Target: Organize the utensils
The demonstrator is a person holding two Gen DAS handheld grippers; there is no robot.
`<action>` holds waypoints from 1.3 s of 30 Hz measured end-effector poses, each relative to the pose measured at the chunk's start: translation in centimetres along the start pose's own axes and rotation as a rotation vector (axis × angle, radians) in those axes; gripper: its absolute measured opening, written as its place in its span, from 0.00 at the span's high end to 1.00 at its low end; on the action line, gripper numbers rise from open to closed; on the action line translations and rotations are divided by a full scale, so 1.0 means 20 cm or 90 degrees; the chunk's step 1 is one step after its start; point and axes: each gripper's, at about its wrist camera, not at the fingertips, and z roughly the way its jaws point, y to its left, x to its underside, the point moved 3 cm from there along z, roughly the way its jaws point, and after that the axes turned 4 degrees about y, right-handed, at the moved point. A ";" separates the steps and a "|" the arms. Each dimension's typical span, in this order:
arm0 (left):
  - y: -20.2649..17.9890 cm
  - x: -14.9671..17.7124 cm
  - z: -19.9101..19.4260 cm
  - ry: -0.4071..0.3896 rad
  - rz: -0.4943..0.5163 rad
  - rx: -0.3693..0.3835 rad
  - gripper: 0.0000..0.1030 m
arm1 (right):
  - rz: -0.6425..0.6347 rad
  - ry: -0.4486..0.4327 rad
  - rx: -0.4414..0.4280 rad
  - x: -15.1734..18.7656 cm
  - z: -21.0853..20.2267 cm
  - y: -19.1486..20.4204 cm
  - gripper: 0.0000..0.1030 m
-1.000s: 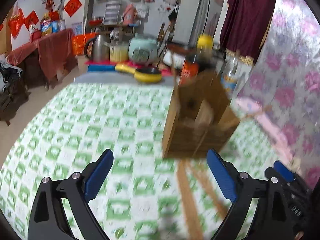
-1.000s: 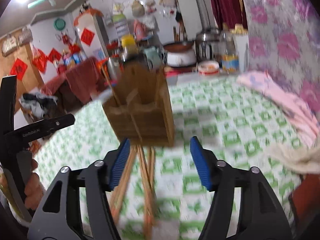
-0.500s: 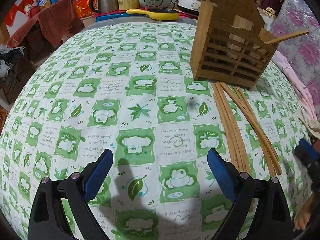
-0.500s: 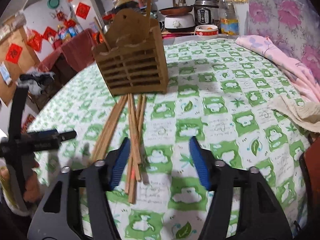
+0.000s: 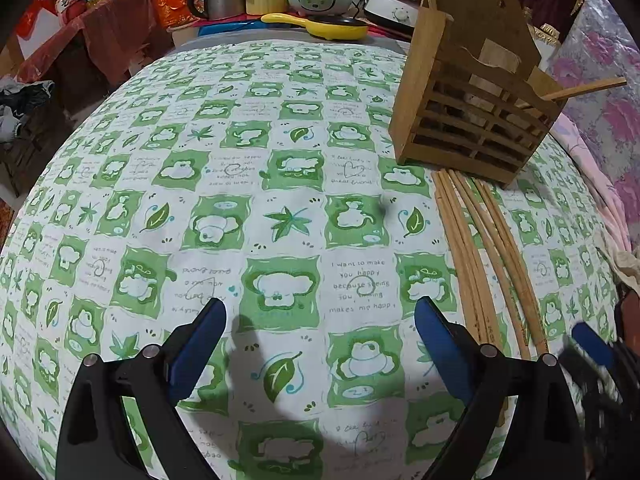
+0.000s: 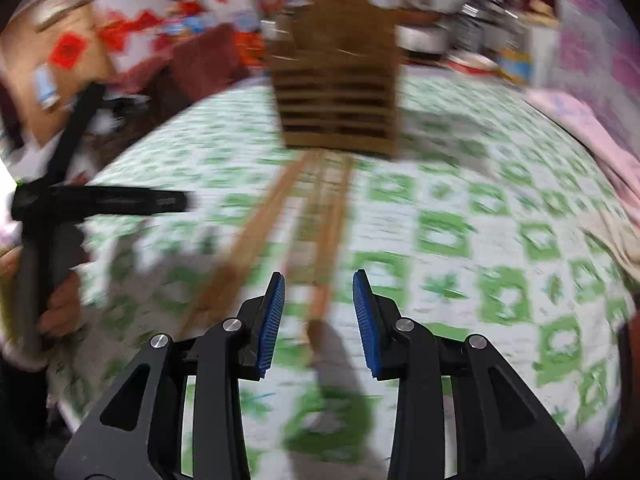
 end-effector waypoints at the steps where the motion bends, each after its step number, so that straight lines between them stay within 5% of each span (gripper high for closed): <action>1: 0.00 0.00 0.00 0.001 -0.001 0.000 0.09 | 0.019 0.009 0.011 0.00 0.02 -0.03 0.64; 4: 0.00 0.00 0.00 0.002 0.000 -0.001 0.09 | 0.037 0.018 0.020 0.00 0.04 -0.06 0.64; 11: 0.00 0.00 0.00 0.002 0.000 -0.002 0.09 | -0.062 0.039 -0.016 0.04 0.05 0.10 0.64; 16: -0.04 0.01 -0.02 -0.008 0.021 0.002 0.09 | 0.034 0.026 0.038 0.01 0.04 -0.06 0.64; 22: -0.24 0.15 -0.07 -0.002 0.157 0.071 0.09 | 0.132 -0.008 0.035 -0.02 -0.01 -0.21 0.63; 31: -0.43 0.39 -0.10 -0.006 0.326 0.087 0.09 | 0.146 -0.004 0.030 -0.02 0.00 -0.24 0.53; 39: -0.32 0.32 0.01 0.036 0.272 0.031 0.05 | 0.146 -0.003 0.030 -0.01 0.00 -0.23 0.52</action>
